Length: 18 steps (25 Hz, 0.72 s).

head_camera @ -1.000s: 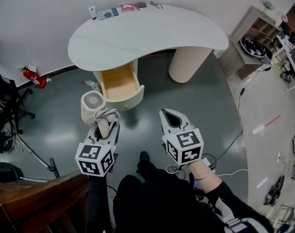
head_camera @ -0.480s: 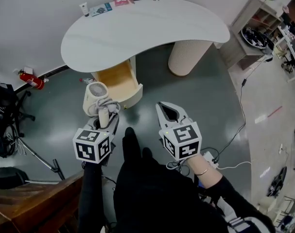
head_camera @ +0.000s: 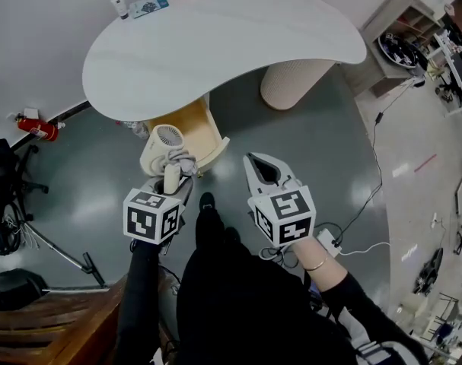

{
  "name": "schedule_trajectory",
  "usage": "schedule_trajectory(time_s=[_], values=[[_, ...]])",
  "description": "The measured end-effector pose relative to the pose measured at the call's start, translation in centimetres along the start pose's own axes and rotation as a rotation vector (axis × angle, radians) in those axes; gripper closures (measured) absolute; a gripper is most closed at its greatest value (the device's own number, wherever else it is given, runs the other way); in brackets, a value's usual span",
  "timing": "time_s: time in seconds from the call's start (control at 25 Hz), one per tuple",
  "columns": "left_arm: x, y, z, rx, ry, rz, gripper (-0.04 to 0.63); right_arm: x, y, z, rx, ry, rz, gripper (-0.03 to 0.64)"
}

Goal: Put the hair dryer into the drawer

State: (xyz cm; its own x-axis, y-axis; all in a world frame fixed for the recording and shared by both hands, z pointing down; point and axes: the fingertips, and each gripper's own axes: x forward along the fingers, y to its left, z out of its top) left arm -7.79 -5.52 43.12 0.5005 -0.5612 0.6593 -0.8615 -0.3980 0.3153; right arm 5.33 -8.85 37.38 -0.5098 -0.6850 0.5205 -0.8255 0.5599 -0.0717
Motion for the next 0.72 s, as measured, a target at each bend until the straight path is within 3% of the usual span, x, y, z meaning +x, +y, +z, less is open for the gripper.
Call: schedule_trajectory(time_s=[0.72], values=[[4.4,3.8,-1.1,0.050,0.235,-0.104,0.494,6.6,-0.8,0.0,0.062,0.074,-0.014,0.615]])
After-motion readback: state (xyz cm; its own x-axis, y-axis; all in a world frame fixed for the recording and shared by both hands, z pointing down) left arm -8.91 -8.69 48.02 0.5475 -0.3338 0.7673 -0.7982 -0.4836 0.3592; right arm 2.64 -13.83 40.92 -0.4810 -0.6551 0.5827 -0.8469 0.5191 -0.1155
